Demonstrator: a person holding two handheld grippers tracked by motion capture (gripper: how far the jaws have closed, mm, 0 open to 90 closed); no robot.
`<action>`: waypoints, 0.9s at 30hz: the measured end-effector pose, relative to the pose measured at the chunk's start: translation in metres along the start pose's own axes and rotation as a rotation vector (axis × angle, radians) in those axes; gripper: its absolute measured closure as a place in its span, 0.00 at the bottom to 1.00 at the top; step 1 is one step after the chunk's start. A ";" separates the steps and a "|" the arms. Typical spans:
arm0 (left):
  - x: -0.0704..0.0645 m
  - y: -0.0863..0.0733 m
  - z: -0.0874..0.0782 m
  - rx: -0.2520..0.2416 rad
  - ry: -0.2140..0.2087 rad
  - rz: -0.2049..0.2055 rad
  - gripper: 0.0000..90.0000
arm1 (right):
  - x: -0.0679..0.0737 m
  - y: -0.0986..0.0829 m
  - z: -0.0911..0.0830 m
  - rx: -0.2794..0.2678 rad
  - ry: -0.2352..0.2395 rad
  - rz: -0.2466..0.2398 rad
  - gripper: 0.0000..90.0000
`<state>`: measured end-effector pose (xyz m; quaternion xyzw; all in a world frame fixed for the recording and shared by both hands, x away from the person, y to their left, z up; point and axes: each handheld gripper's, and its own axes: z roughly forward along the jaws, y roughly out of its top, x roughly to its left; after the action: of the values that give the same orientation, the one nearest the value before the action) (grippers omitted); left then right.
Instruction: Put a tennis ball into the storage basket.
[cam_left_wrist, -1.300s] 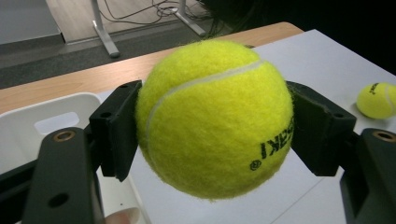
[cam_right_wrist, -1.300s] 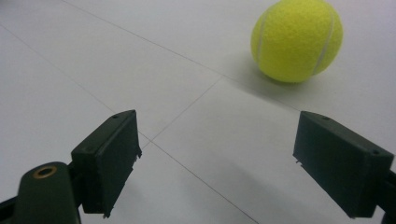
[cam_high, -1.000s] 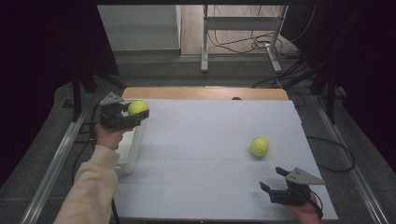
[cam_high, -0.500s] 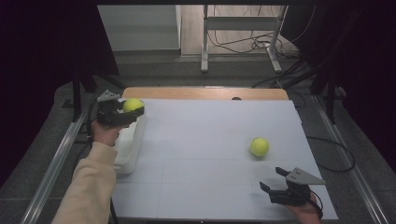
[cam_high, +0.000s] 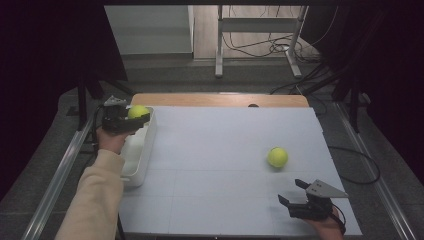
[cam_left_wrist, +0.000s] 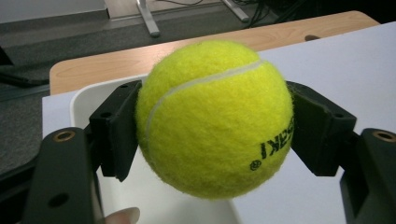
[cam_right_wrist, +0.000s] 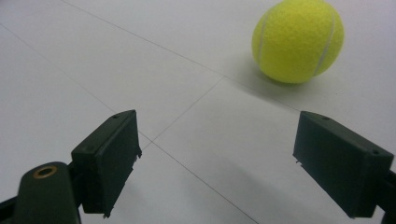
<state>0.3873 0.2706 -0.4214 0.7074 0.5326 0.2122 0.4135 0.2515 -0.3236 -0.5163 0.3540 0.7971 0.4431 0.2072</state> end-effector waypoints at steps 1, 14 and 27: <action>0.001 0.000 0.001 0.004 0.004 -0.003 0.29 | 0.000 0.000 0.000 0.000 0.000 0.000 0.17; 0.012 -0.003 0.009 0.048 0.038 -0.022 0.29 | 0.000 0.000 0.000 0.001 -0.001 0.001 0.17; 0.018 -0.005 0.025 0.141 0.077 -0.018 0.29 | -0.001 0.000 0.000 0.001 0.002 0.001 0.17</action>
<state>0.4090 0.2784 -0.4425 0.7212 0.5680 0.1975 0.3440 0.2520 -0.3242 -0.5168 0.3540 0.7973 0.4434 0.2059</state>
